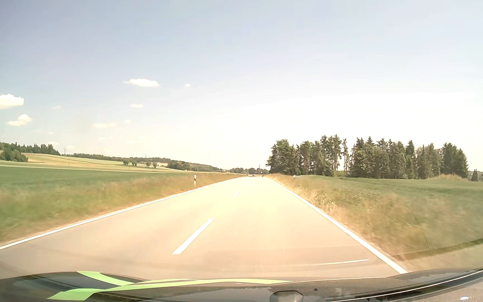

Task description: Follow the waypoints while adhering to traffic rules and regulations

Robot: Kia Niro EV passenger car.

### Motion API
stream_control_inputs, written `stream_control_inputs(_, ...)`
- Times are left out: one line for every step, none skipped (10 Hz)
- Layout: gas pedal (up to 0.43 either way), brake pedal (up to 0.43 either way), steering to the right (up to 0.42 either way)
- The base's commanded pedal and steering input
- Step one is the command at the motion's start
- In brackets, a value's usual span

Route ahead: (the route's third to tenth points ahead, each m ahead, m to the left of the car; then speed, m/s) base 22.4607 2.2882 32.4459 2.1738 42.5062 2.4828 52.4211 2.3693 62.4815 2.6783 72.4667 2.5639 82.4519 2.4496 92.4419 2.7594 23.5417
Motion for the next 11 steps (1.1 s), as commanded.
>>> stream_control_inputs(0.228, 0.000, -0.001)
stream_control_inputs(0.228, 0.000, -0.001)
stream_control_inputs(0.220, 0.000, -0.001)
stream_control_inputs(0.228, 0.000, -0.001)
stream_control_inputs(0.260, 0.000, -0.001)
stream_control_inputs(0.268, 0.000, -0.001)
stream_control_inputs(0.280, 0.000, -0.001)
stream_control_inputs(0.280, 0.000, -0.001)
stream_control_inputs(0.280, 0.000, -0.001)
stream_control_inputs(0.248, 0.000, -0.001)
stream_control_inputs(0.228, 0.000, -0.001)
